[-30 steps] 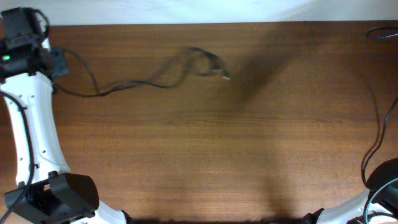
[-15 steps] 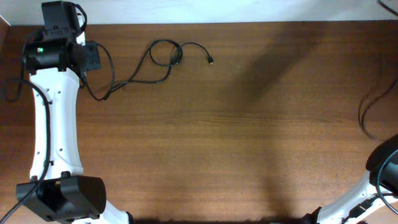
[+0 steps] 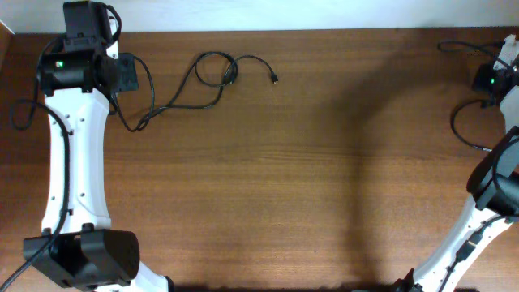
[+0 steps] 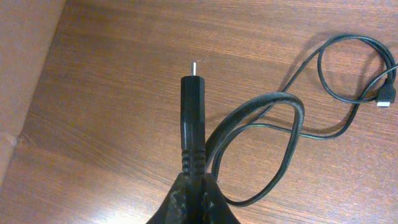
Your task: Untangle cables
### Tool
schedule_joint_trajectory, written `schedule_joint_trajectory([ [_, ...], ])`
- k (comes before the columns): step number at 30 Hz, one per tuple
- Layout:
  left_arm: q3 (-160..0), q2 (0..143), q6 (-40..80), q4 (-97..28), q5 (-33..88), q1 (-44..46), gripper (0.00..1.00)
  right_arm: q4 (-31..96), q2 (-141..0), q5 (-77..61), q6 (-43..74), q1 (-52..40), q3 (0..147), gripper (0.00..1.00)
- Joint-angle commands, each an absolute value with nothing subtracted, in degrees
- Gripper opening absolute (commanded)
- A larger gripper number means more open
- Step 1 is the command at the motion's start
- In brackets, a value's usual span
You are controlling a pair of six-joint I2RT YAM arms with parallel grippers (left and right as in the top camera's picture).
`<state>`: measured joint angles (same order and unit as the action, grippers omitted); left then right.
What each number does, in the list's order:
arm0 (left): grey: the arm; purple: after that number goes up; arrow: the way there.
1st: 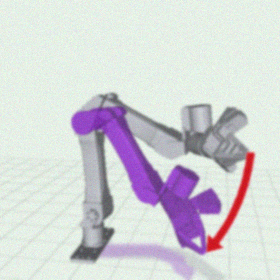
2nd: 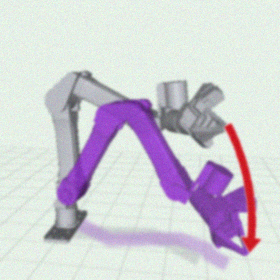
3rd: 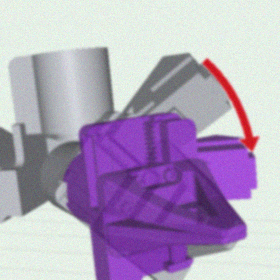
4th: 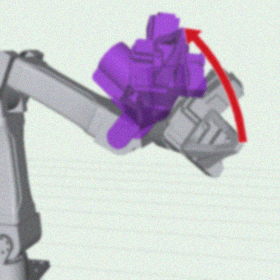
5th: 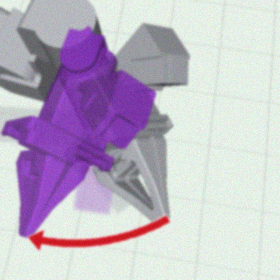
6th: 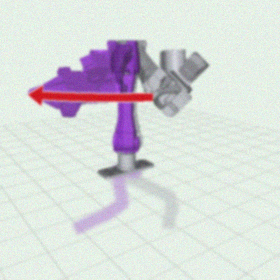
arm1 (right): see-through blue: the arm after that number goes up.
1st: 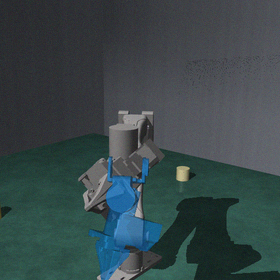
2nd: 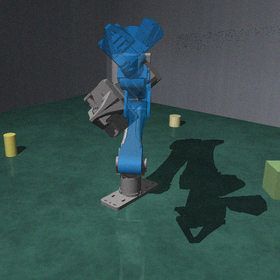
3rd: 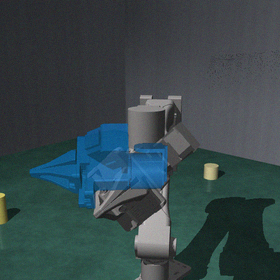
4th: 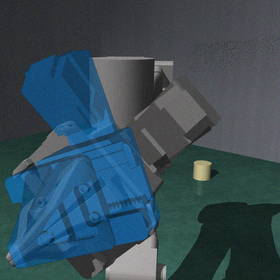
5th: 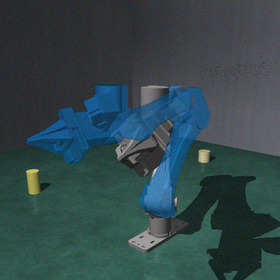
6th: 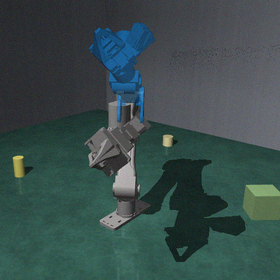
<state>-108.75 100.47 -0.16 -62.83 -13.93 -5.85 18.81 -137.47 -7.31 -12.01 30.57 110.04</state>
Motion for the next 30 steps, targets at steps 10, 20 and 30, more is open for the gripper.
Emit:
schedule_joint_trajectory([
  [10, -109.56, 99.39, 0.43, -63.72, -13.02, -5.72, 0.00, 25.39, -127.28, -5.87, -12.14, 29.19, 110.50, 0.90],
  [20, -109.56, 99.39, 0.38, -64.05, -13.06, -5.72, 0.00, 51.48, -126.37, 22.79, 60.99, 29.04, 110.48, 0.99],
  [30, -109.56, 99.39, -1.19, -65.63, -13.28, -5.72, 0.00, 57.78, -133.10, 22.90, 75.66, 33.56, 109.47, 0.87],
])
